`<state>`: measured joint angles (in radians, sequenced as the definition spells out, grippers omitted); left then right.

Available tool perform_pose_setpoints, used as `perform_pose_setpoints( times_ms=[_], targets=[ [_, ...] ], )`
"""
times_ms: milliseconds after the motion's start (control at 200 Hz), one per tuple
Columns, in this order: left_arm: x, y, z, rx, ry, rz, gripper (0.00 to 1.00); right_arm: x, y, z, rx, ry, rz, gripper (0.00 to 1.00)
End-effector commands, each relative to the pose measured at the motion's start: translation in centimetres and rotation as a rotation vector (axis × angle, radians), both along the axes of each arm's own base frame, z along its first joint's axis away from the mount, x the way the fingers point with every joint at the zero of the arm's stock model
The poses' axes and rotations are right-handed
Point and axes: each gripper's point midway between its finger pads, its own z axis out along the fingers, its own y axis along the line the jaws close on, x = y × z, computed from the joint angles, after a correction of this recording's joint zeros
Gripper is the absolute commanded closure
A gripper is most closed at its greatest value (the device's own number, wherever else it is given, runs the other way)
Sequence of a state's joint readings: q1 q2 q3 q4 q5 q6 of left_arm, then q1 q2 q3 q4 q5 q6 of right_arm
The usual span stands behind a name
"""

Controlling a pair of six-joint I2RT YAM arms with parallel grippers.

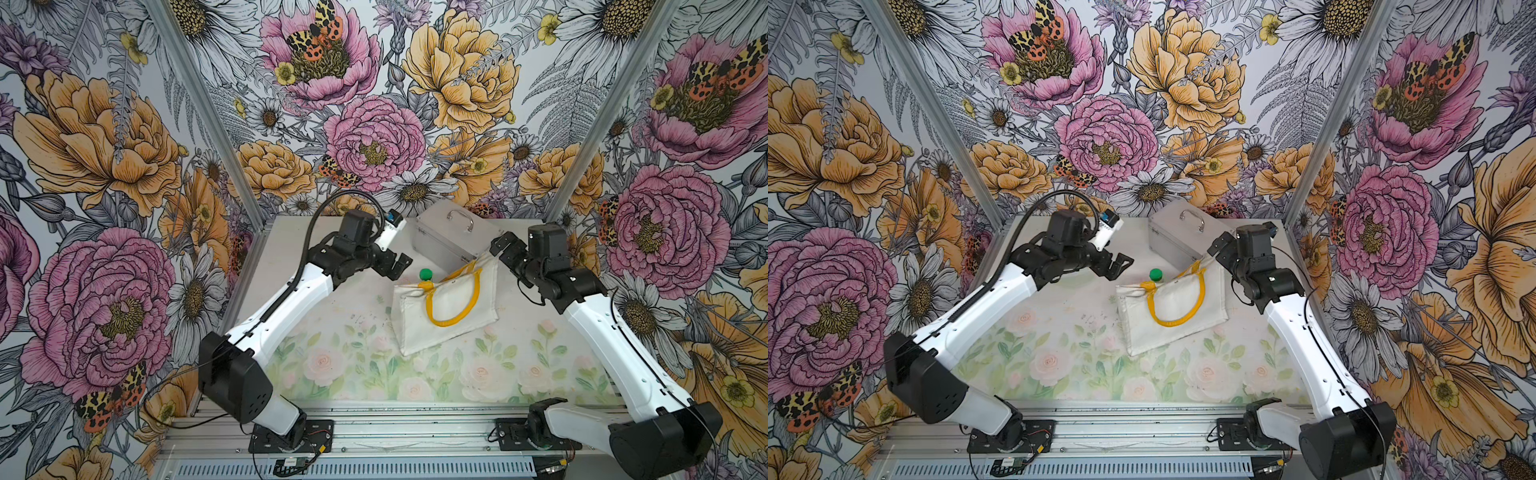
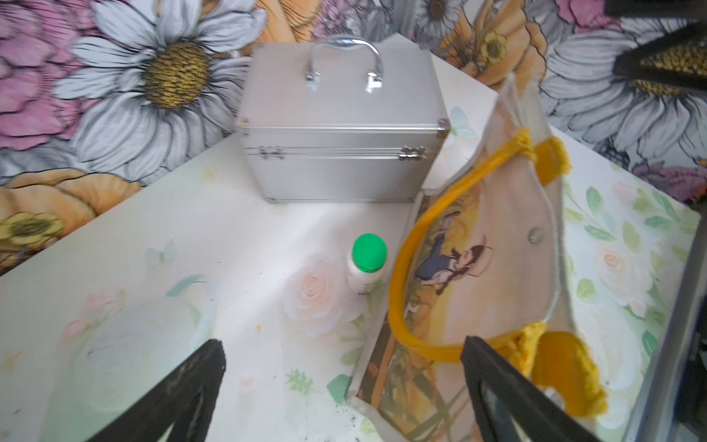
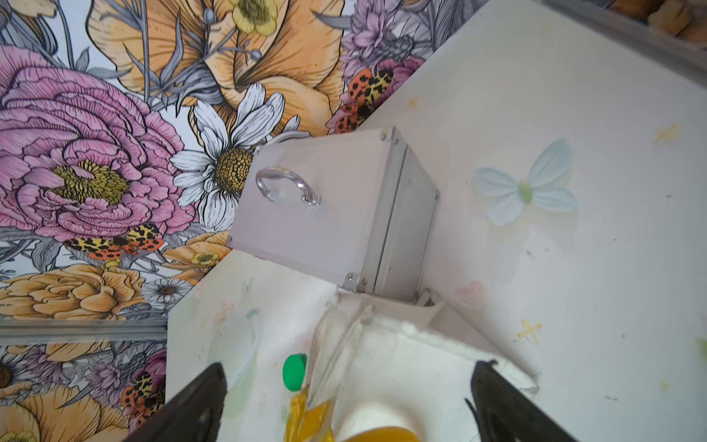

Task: Place the art knife into the pouch
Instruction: Close the pouch at the center of the board, then reset both arms

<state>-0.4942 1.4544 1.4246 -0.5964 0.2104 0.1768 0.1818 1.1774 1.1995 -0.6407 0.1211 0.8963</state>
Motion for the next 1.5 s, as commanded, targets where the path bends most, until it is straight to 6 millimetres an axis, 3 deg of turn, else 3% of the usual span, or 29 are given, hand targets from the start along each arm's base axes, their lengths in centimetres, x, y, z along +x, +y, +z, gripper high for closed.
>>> perform_pose_setpoints(
  times_ms=[0,140,275,410,525,630,761,841,886,991,1021,1061,1106,1221,1321,1496],
  targets=[
    [-0.3,4.5,1.6,-0.054,-0.027,0.136,0.01,-0.7,-4.1,0.0,-0.196,-0.013,-0.089,0.00],
    [0.9,13.9,0.6,-0.002,-0.073,0.490,0.01,-2.0,-10.0,-0.7,-0.528,0.047,-0.273,0.01],
    [2.2,23.4,-2.1,-0.042,-0.148,0.906,0.01,-1.0,-12.2,-4.2,-0.736,0.106,-0.268,0.00],
    [2.5,26.4,-6.6,-0.006,-0.280,1.030,0.02,-0.5,-12.5,-7.2,-0.735,0.047,-0.278,0.01],
    [2.0,27.2,-11.5,0.017,-0.302,1.076,0.01,-0.2,-12.4,-8.7,-0.755,-0.034,-0.270,0.00],
    [1.6,27.9,-14.9,0.003,-0.317,1.120,0.01,0.2,-11.9,-9.9,-0.785,-0.087,-0.227,0.01],
    [2.8,27.5,-14.3,0.038,-0.382,1.084,0.01,1.1,-11.1,-11.9,-0.800,-0.109,-0.164,0.00],
    [3.1,27.5,-15.7,0.013,-0.387,1.064,0.01,1.9,-10.6,-12.7,-0.808,-0.146,-0.138,0.00],
    [3.6,27.4,-15.4,-0.008,-0.407,1.042,0.01,2.4,-10.2,-13.1,-0.813,-0.176,-0.116,0.00],
    [3.5,27.0,-16.4,-0.045,-0.368,0.985,0.01,3.3,-8.8,-15.5,-0.809,-0.196,-0.022,0.00],
    [3.4,26.7,-17.1,-0.057,-0.360,0.951,0.01,3.6,-8.6,-15.3,-0.807,-0.217,-0.016,0.01],
    [3.6,26.6,-16.3,-0.085,-0.425,0.942,0.01,3.6,-8.6,-15.7,-0.776,-0.201,0.015,0.01],
    [3.6,26.4,-16.7,-0.065,-0.377,0.938,0.01,3.7,-8.2,-16.2,-0.761,-0.235,0.052,0.00],
    [3.8,26.2,-16.9,-0.105,-0.365,0.895,0.01,3.9,-5.6,-16.9,-0.737,-0.306,0.226,0.00],
    [3.9,26.2,-16.8,-0.109,-0.372,0.895,0.01,4.5,-6.9,-17.1,-0.683,-0.283,0.197,0.00],
    [3.8,26.2,-16.8,-0.103,-0.372,0.898,0.01,4.3,-7.0,-17.0,-0.677,-0.285,0.195,0.00]
  ],
)
